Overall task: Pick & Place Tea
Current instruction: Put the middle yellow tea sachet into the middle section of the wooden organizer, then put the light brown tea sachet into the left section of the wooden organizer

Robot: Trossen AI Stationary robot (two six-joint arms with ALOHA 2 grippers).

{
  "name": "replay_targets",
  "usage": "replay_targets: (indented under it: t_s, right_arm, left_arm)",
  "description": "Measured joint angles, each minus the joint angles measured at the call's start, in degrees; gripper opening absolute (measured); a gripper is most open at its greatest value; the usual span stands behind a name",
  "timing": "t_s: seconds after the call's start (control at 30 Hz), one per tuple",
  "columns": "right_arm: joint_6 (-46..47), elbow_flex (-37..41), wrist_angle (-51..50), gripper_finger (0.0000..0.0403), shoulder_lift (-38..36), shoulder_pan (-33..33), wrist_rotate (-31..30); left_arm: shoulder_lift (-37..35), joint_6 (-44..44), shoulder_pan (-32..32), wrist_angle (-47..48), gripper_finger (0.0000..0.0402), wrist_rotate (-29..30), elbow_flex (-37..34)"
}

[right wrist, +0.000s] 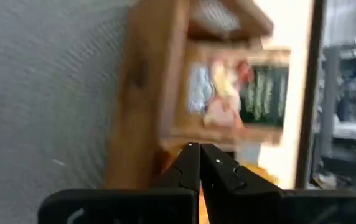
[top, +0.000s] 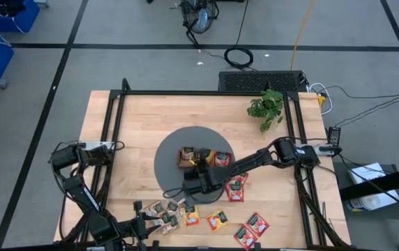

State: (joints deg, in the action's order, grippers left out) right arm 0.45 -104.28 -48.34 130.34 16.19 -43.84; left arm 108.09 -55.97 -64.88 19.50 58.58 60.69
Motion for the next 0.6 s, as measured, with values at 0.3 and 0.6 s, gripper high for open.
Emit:
replay_targets:
  t_s: [0.3, 0.6]
  right_arm:
    - [0.6, 2.4, 1.6, 0.0, -1.4, 0.5, 0.3]
    - [1.8, 4.3, 3.4, 0.0, -14.0, 8.0, -1.4]
  left_arm:
    - [0.0, 0.8, 0.0, 0.0, 0.0124, 0.0, 0.0]
    - [0.0, 0.8, 0.6, -0.1, 0.0124, 0.0, 0.0]
